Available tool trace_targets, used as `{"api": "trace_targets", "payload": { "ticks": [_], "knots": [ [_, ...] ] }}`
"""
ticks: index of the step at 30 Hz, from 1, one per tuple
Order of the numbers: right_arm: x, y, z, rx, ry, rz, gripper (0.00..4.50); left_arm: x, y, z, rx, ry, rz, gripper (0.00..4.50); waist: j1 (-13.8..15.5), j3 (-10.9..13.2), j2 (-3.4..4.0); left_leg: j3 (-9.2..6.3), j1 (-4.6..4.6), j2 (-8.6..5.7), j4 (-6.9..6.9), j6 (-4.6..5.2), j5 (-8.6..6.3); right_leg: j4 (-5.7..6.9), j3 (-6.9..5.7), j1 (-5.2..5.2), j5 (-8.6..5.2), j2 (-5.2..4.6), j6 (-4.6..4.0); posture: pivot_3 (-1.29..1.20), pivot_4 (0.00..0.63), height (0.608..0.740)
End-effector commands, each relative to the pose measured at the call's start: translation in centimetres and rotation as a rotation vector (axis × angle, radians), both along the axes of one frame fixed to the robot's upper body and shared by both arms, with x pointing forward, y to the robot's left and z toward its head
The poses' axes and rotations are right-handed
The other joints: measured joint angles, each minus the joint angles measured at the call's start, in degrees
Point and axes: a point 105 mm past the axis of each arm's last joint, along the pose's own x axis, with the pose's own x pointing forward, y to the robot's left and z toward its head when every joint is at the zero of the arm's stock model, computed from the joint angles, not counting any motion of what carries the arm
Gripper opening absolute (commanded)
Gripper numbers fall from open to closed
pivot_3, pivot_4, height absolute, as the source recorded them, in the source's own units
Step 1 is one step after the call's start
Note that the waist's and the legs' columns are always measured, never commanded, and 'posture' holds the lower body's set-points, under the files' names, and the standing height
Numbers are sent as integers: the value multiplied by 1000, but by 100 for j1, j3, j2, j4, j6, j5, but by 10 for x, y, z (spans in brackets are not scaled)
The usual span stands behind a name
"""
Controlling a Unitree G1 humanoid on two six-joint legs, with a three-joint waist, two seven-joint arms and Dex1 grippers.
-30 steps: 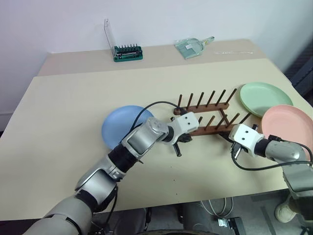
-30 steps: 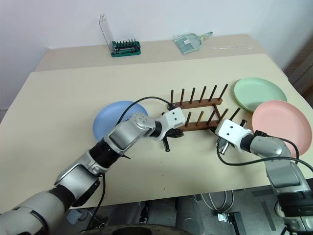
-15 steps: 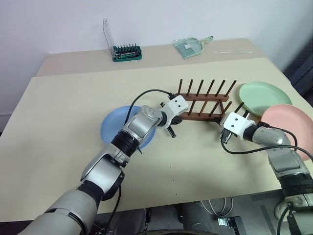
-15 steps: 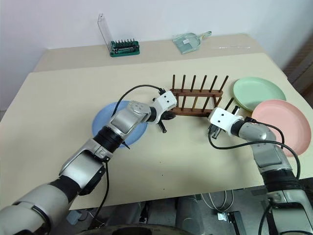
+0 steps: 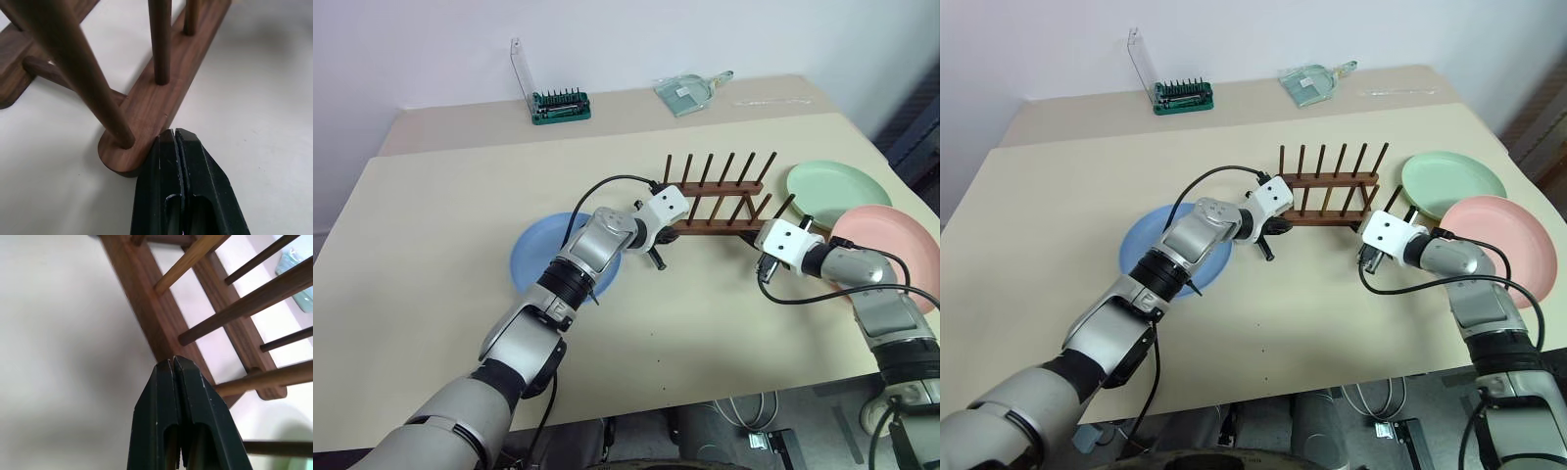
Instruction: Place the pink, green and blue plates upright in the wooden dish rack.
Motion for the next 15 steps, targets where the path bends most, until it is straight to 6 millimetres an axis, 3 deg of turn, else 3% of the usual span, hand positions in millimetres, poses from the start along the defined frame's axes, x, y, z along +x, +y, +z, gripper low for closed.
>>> {"api": "trace_targets", "payload": {
  "ticks": [1,3,8,15],
  "knots": [
    [2,-9,8,-23,-43,-24,38,2,-6,17,-32,-44,-8,0,-1,0,0,1,0,0,0,0,0,0,0,0,0,0,0,0,150,740],
    [4,-13,1,-79,-39,-32,38,1,-10,19,-30,-69,-26,0,0,0,0,2,1,0,0,0,0,0,1,1,0,0,0,0,150,740],
    [15,-28,-3,-183,-76,-72,38,3,-17,52,-167,-56,-6,0,-4,1,-1,4,1,0,0,-1,0,0,2,0,0,0,0,0,150,740],
    [31,-14,9,-155,-144,-38,38,-7,-1,71,-159,-40,-65,0,-51,0,1,3,2,1,-5,-1,1,2,2,-2,0,0,0,0,150,740]
  ]
}}
